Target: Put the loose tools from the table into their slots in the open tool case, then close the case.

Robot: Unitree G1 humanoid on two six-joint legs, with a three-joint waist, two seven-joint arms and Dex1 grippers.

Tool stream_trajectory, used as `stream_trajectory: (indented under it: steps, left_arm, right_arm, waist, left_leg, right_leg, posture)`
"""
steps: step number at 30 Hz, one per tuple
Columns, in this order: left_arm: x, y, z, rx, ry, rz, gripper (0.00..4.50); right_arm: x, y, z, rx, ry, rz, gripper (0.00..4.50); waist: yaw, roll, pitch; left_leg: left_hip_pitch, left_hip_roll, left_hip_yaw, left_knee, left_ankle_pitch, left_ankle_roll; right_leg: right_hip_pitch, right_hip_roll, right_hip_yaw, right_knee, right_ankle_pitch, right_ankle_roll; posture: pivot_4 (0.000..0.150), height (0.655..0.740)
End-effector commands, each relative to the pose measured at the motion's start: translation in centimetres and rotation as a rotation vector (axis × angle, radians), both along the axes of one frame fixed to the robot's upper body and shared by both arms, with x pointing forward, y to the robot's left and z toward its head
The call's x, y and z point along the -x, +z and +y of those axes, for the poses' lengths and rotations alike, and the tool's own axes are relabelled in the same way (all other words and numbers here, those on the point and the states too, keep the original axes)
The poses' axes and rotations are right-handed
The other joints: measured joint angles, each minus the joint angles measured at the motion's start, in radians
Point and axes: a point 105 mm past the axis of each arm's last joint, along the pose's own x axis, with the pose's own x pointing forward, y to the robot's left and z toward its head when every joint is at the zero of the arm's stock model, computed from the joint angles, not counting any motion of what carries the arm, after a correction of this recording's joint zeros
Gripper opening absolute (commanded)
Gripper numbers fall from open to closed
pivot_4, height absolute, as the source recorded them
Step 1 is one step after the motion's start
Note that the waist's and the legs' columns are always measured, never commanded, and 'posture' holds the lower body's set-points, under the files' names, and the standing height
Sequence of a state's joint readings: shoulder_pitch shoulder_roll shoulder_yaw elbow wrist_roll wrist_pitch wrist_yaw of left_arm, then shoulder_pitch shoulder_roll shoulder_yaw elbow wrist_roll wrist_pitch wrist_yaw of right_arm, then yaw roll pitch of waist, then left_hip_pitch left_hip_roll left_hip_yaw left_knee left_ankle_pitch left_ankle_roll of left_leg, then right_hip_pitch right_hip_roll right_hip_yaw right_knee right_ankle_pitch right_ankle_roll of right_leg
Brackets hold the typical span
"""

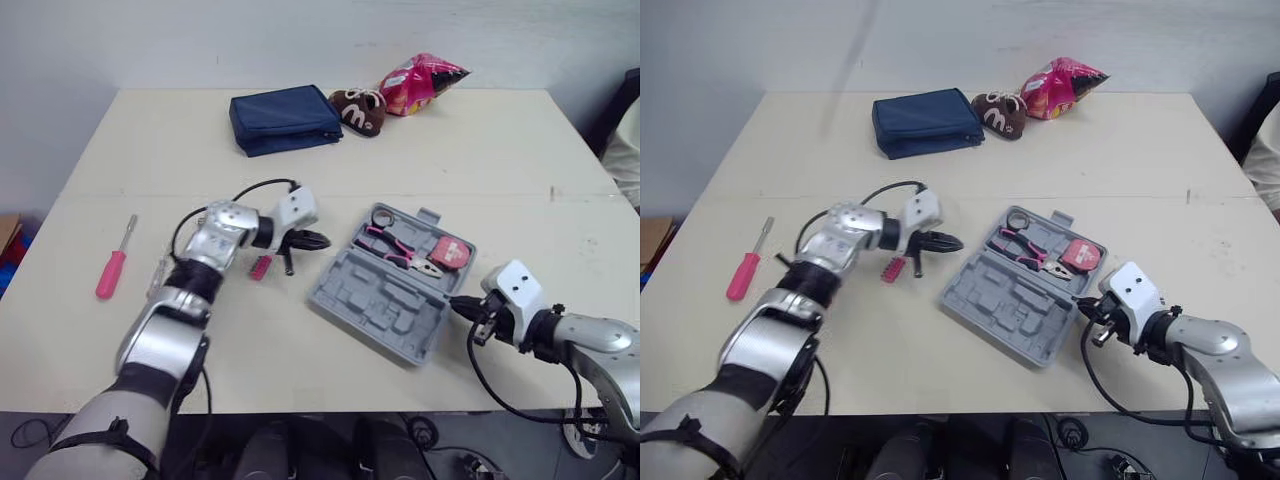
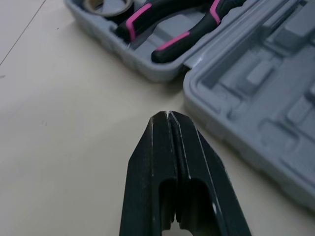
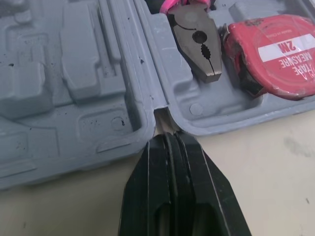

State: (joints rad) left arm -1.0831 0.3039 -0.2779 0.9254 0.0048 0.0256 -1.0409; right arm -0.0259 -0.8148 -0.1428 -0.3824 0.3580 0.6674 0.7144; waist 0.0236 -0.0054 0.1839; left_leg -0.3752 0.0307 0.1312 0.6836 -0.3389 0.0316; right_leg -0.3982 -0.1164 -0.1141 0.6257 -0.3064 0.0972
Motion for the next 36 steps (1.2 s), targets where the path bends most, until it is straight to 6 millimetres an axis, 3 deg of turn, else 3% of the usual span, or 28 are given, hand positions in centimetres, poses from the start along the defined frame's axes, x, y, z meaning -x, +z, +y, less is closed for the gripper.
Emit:
stream_trajectory:
  steps: [1,6,12,20,28,36]
  left_arm:
    - [-0.4,0.1,-1.0,-0.024,-0.014,-0.029,0.0]
    - [-0.6,-1.0,-1.8,-0.066,0.001,-0.023,0.0]
    - [0.3,-1.4,-1.3,-0.071,-0.065,0.04,0.0]
    - [3.1,-3.8,1.7,-0.129,-0.109,0.094,0.0]
    - [8.0,-4.5,3.5,-0.117,0.013,0.139,0.0]
    - [9.7,-4.8,4.4,-0.115,0.127,0.156,0.0]
  right_arm:
    - [-0.2,0.1,0.2,0.006,0.003,-0.013,0.06]
    - [-0.3,0.0,0.5,0.004,0.017,-0.016,0.06]
    - [-0.7,0.2,0.5,-0.003,0.023,-0.024,0.06]
    - [-1.4,0.4,1.6,0.016,0.13,-0.01,0.06]
    - [-2.5,0.6,3.4,0.029,0.244,-0.004,0.06]
    - [-2.8,0.6,3.7,0.056,0.303,0.012,0.06]
  waist:
    - [-0.004,0.0,0.0]
    - [-0.002,-0.001,0.0]
    - [-0.004,-0.001,0.0]
    - [-0.029,-0.001,0.0]
    - [-0.03,0.0,0.0]
    - [-0.026,0.0,-0.001]
  left_leg:
    - [0.0,0.0,0.0,0.0,0.0,0.0]
    - [0.0,0.0,0.0,0.0,0.0,0.0]
    - [0.0,0.0,0.0,0.0,0.0,0.0]
    - [0.0,0.001,0.0,0.0,0.0,0.0]
    - [0.001,0.002,0.0,0.0,0.0,0.0]
    - [0.002,0.002,-0.001,0.0,0.0,0.0]
  right_leg:
    - [0.0,0.0,0.0,0.0,0.0,0.0]
    - [0.0,0.0,0.0,0.0,0.0,0.0]
    - [0.0,0.0,-0.001,0.001,0.0,0.0]
    - [0.0,0.0,0.0,0.001,0.0,0.0]
    - [0.0,0.0,0.003,0.002,0.0,0.0]
    - [0.001,-0.001,0.008,0.001,0.0,0.0]
  posture:
    - [0.15,0.74]
    - [0.15,0.74]
    - [0.15,0.74]
    - [0.15,0.74]
    - [0.15,0.74]
    - [0.15,0.74]
